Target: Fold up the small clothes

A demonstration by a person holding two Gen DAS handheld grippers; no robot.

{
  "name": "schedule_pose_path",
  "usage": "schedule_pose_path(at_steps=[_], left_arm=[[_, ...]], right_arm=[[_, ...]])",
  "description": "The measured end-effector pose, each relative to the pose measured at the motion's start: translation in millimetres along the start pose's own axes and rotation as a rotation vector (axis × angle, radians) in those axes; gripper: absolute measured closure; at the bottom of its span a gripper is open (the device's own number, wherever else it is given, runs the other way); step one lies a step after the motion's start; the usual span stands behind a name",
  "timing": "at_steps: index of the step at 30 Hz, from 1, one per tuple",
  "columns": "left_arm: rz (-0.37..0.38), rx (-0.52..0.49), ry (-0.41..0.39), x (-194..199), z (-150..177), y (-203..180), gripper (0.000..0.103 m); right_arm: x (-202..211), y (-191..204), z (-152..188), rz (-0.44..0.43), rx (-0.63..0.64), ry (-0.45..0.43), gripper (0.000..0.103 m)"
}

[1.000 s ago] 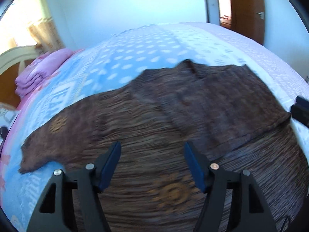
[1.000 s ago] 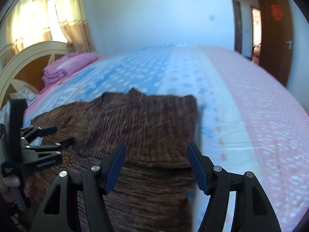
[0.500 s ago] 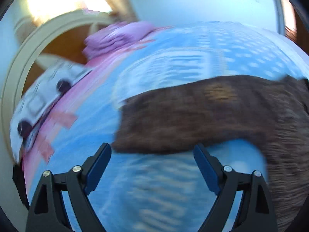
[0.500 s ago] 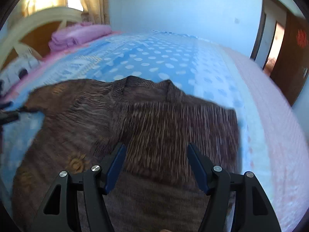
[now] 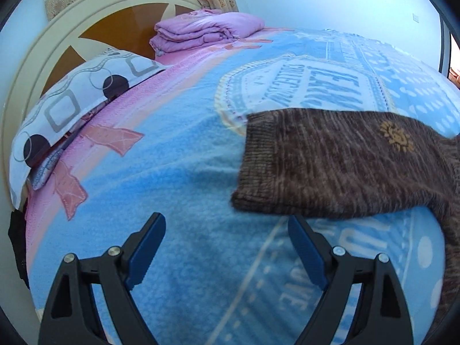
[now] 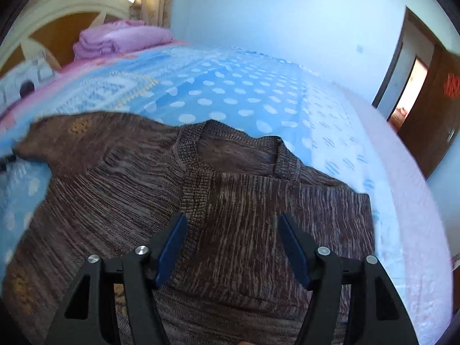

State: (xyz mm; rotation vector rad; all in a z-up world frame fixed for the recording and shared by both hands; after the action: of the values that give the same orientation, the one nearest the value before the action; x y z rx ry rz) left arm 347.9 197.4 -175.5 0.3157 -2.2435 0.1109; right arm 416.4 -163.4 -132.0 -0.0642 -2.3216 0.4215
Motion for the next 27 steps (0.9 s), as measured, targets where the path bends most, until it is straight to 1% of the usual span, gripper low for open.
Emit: schedule_pose_path(at_steps=[1,3,4,5,6,7,8,9,10,12,14,16,18,19,20,21,23,25,26,27], left_arm=[[0.024,0.007,-0.009,1,-2,-3,0.013],[0.06,0.019,-0.011,-1,-5,-6,0.014],[0.075,0.029,-0.002,-3,-6,-7,0.015],[0.088,0.035,0.003,-5,-6,-8,0.02],[0.105,0.039,0.008,-7,-6,-8,0.023],[0.122,0.051,0.015,-9,-6,-7,0.023],[0.13,0.063,0.018,-10,-6,-5,0.023],[0.142,0.077,0.02,-11,-6,-3,0.023],[0.165,0.099,0.023,-12,-6,-1,0.023],[0.185,0.119,0.028,-15,-7,0,0.024],[0.215,0.139,0.033,-18,-9,-2,0.031],[0.218,0.132,0.032,-19,-11,-7,0.035],[0.224,0.111,0.029,-20,-12,-12,0.049],[0.227,0.101,0.029,-21,-13,-15,0.054],[0.234,0.094,0.027,-22,-14,-17,0.067],[0.239,0.092,0.028,-22,-16,-18,0.075],[0.243,0.106,0.035,-21,-19,-18,0.078],[0.243,0.142,0.046,-19,-20,-15,0.076],[0.242,0.166,0.058,-19,-20,-12,0.07],[0.243,0.19,0.063,-18,-20,-8,0.062]], right_arm=[[-8,10,3,-0.039,0.006,0.03,0.049],[-19,34,12,-0.222,0.029,0.094,0.052],[-14,45,16,-0.203,0.07,0.045,0.052],[-8,49,17,-0.177,0.101,0.014,0.052],[-3,50,18,-0.196,0.105,0.008,0.052],[5,45,19,-0.267,0.064,0.0,0.052],[11,39,21,-0.318,0.031,-0.008,0.052],[18,34,23,-0.349,0.007,-0.014,0.052],[22,25,27,-0.346,-0.002,-0.018,0.052],[28,11,36,-0.29,0.008,-0.027,0.052],[30,4,47,-0.246,0.015,-0.033,0.051],[30,-1,56,-0.212,0.02,-0.035,0.05],[31,-4,65,-0.235,0.007,-0.016,0.047],[33,-5,70,-0.247,0.001,-0.006,0.043],[31,-3,73,-0.253,0.0,0.002,0.042],[33,-4,77,-0.254,0.0,0.009,0.042],[30,-1,77,-0.254,-0.006,0.011,0.041],[29,-4,77,-0.254,-0.018,0.012,0.041],[29,-5,78,-0.257,-0.024,0.013,0.04],[30,-6,80,-0.259,-0.029,0.012,0.04]])
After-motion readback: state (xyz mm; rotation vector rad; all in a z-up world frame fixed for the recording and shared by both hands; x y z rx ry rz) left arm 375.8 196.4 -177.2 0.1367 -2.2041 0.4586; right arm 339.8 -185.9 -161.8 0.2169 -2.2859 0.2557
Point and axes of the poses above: each gripper's, at about its wrist camera, not at the fingertips, and x roughly against the way its jaws point, y to its left, z to its underside, the point moved 4 cm from there along -x, roughly the way its jaws point, and after that the axes turned 11 degrees about z, right-handed, at the moved point
